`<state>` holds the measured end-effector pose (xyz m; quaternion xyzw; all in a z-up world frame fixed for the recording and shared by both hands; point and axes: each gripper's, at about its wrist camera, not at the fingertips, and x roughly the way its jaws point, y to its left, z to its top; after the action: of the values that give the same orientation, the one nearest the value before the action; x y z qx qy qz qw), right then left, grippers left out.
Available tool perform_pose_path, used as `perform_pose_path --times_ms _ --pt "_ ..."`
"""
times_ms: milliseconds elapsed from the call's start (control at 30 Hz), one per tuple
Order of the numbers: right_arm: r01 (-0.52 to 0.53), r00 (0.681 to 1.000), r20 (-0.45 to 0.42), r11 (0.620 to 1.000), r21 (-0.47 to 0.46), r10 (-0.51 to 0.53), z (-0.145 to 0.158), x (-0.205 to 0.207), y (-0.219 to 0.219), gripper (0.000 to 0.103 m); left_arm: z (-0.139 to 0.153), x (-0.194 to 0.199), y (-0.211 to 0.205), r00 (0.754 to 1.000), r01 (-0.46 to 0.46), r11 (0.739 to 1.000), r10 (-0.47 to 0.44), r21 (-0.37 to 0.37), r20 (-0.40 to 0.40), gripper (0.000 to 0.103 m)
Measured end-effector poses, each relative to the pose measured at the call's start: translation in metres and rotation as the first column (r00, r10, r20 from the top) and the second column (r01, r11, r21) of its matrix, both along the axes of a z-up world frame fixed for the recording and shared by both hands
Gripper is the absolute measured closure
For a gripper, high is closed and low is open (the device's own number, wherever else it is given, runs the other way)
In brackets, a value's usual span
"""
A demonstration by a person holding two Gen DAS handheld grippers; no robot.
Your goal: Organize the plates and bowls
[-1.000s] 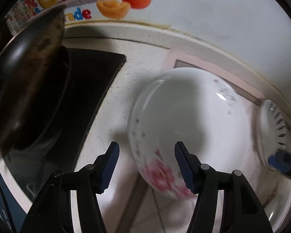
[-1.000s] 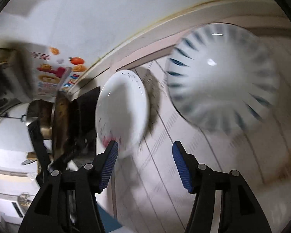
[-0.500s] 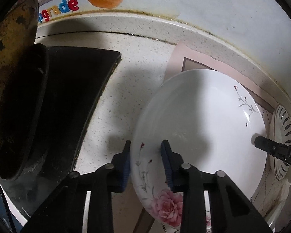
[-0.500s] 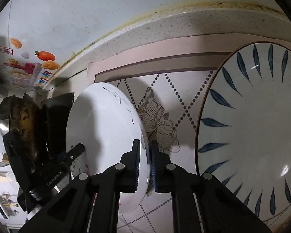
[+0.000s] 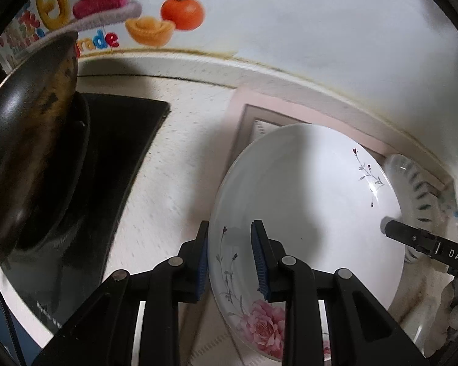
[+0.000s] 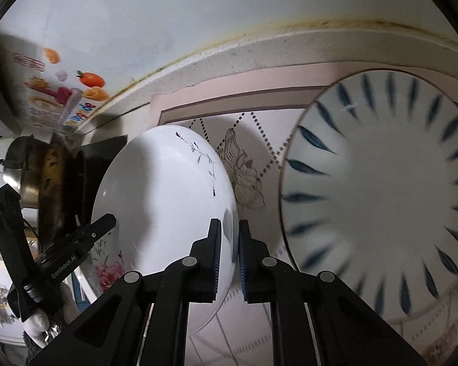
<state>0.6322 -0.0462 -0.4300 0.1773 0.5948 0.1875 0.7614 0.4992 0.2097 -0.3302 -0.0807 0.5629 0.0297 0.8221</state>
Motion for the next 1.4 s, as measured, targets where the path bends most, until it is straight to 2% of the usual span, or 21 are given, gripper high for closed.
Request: perform_pose_path --times_ms 300,467,600,800,933,1167,1400 --pt "0.017 0.999 0.05 0.999 0.035 -0.018 0.055 -0.089 -0.085 0.091 0.045 -0.049 -0.09 0.995 0.093 0.994 -0.092 -0.05 0.026 0.079" --pt "0.071 0.995 0.07 0.997 0.021 -0.073 0.073 -0.146 -0.148 0.091 0.046 -0.087 -0.148 0.986 0.167 0.983 -0.166 -0.08 0.018 0.079" --pt "0.122 0.99 0.072 0.993 -0.003 -0.121 0.078 -0.188 -0.198 0.091 0.032 -0.105 -0.187 0.975 0.219 0.969 -0.222 -0.11 -0.01 0.079" --pt "0.17 0.984 0.055 0.985 -0.025 -0.168 0.066 -0.229 -0.249 0.091 0.013 -0.129 -0.237 0.953 0.292 0.951 -0.299 -0.098 -0.058 0.079" --pt "0.196 0.98 0.036 0.98 -0.032 -0.194 0.048 -0.246 -0.269 0.091 -0.004 -0.134 -0.254 0.942 0.318 0.945 -0.324 -0.074 -0.092 0.079" --pt "0.212 0.977 -0.001 0.976 -0.042 -0.212 0.014 -0.261 -0.279 0.091 -0.03 -0.14 -0.269 0.93 0.337 0.941 -0.337 -0.027 -0.148 0.079" --pt "0.222 0.974 -0.035 0.974 -0.034 -0.224 -0.01 -0.27 -0.282 0.091 -0.04 -0.143 -0.279 0.922 0.354 0.935 -0.347 0.009 -0.174 0.079"
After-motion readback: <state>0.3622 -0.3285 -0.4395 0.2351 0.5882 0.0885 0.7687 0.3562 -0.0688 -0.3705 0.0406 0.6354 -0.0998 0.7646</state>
